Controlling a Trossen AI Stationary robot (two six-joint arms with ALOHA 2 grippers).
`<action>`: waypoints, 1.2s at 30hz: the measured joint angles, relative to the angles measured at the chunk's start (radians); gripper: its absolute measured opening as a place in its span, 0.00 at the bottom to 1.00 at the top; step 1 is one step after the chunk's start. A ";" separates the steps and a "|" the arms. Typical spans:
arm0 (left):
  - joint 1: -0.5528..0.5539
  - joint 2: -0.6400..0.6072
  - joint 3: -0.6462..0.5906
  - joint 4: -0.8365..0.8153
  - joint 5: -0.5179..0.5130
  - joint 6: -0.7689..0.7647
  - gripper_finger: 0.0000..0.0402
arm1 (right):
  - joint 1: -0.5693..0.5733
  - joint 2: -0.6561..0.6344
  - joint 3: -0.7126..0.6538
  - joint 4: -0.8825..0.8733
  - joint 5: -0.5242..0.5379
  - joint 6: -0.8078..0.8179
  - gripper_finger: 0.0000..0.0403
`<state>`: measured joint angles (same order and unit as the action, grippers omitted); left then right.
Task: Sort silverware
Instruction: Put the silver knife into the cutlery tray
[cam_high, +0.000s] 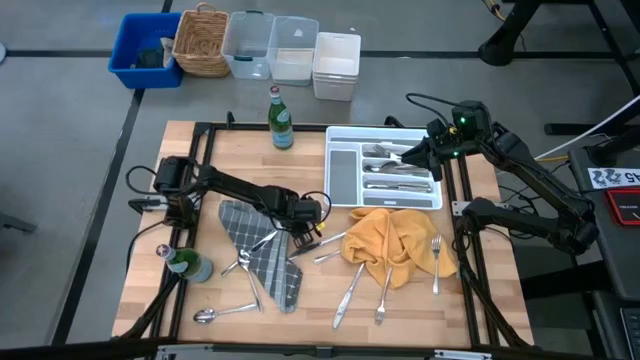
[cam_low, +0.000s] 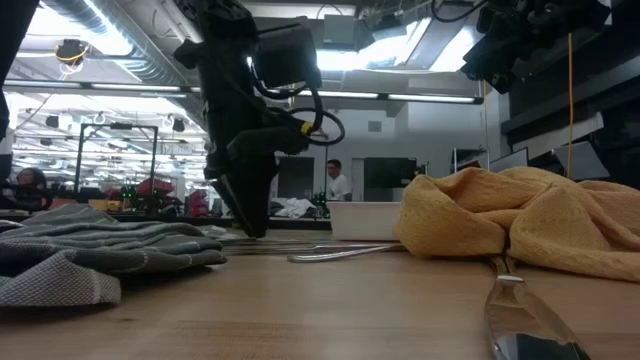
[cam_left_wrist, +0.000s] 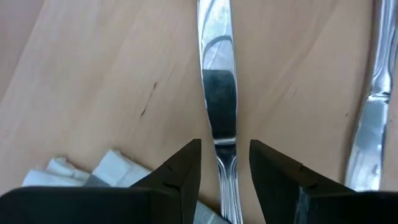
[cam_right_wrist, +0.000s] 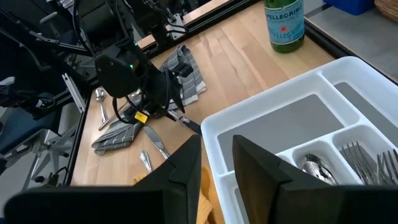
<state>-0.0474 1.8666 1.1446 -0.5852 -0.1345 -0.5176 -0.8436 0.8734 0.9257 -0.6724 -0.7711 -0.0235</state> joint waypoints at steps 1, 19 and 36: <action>-0.002 0.006 0.000 0.004 0.000 0.001 0.31 | 0.000 0.000 0.000 0.000 0.000 0.000 0.24; -0.002 0.051 0.002 -0.012 -0.006 0.002 0.08 | 0.000 0.000 0.000 0.029 0.003 0.000 0.24; -0.003 0.055 0.035 -0.020 0.073 -0.032 0.07 | 0.000 0.000 0.000 0.028 0.003 0.000 0.24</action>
<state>-0.0502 1.9217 1.1795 -0.6049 -0.0616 -0.5498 -0.8438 0.8734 0.9257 -0.6441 -0.7677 -0.0233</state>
